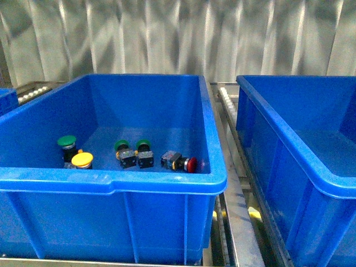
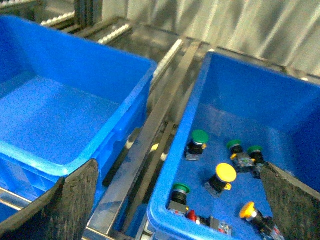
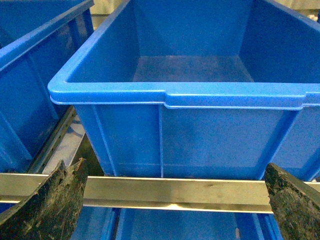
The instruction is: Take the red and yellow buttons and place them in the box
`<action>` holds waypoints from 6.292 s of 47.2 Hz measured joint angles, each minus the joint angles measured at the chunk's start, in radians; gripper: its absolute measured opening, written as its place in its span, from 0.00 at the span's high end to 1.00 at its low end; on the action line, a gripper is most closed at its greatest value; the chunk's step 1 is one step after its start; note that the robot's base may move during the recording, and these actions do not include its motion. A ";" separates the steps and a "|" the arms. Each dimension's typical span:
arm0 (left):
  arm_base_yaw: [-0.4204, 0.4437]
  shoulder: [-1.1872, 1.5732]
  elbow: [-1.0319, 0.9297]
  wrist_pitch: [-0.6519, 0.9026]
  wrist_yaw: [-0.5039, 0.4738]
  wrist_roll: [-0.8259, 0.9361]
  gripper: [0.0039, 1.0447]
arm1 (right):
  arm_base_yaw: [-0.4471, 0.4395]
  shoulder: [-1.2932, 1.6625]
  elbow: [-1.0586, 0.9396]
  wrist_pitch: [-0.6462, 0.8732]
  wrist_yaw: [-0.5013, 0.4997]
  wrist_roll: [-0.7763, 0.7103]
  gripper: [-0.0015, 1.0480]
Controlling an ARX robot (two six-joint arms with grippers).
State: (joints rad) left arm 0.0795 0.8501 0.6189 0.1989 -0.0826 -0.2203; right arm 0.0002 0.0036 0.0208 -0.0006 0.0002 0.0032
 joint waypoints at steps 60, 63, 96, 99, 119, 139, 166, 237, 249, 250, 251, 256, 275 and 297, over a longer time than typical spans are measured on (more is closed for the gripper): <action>-0.294 1.154 1.061 -0.692 -0.187 -0.125 0.07 | 0.000 0.000 0.000 0.000 0.000 0.000 0.03; -0.293 1.161 1.073 -0.692 -0.187 -0.125 0.07 | 0.000 0.000 0.000 0.000 0.000 0.000 0.03; -0.289 1.265 1.173 -0.703 -0.198 -0.126 0.07 | 0.000 0.000 0.000 0.000 0.000 0.000 0.03; -0.288 1.273 1.178 -0.703 -0.200 -0.124 0.08 | 0.000 0.000 0.000 0.000 0.000 0.000 0.03; -0.288 1.301 1.196 -0.682 -0.232 -0.098 0.67 | 0.000 0.000 0.000 0.000 0.000 0.000 0.03; -0.257 1.157 1.093 -0.578 -0.128 -0.039 0.68 | 0.000 0.000 0.000 0.000 0.000 0.000 0.03; -0.260 0.874 0.605 0.408 0.596 -0.407 0.68 | 0.000 0.000 0.000 0.000 0.000 0.000 0.03; -0.584 1.146 0.933 0.613 0.797 -0.669 0.68 | 0.136 1.407 0.953 0.513 0.226 1.280 0.03; -0.585 1.149 0.935 0.608 0.801 -0.666 0.68 | 0.256 1.398 0.953 0.523 0.261 1.329 0.03; -0.585 1.149 0.935 0.608 0.801 -0.666 0.68 | 0.259 1.398 0.953 0.522 0.262 1.334 0.03; -0.585 1.149 0.935 0.608 0.801 -0.666 0.68 | 0.261 1.398 0.953 0.521 0.263 1.337 0.03; -0.586 1.149 0.935 0.608 0.801 -0.666 0.68 | 0.271 1.397 0.953 0.516 0.275 1.352 0.03; -0.608 1.149 0.935 0.599 0.802 -0.652 0.68 | 0.272 1.376 0.961 0.483 0.286 1.372 0.03; -0.628 1.151 0.921 0.586 0.788 -0.627 0.68 | 0.261 1.312 0.998 0.454 0.287 1.387 0.03</action>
State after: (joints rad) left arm -0.5480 2.0014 1.5398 0.7849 0.7052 -0.8474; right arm 0.2611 1.3151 1.0183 0.4530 0.2871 1.3907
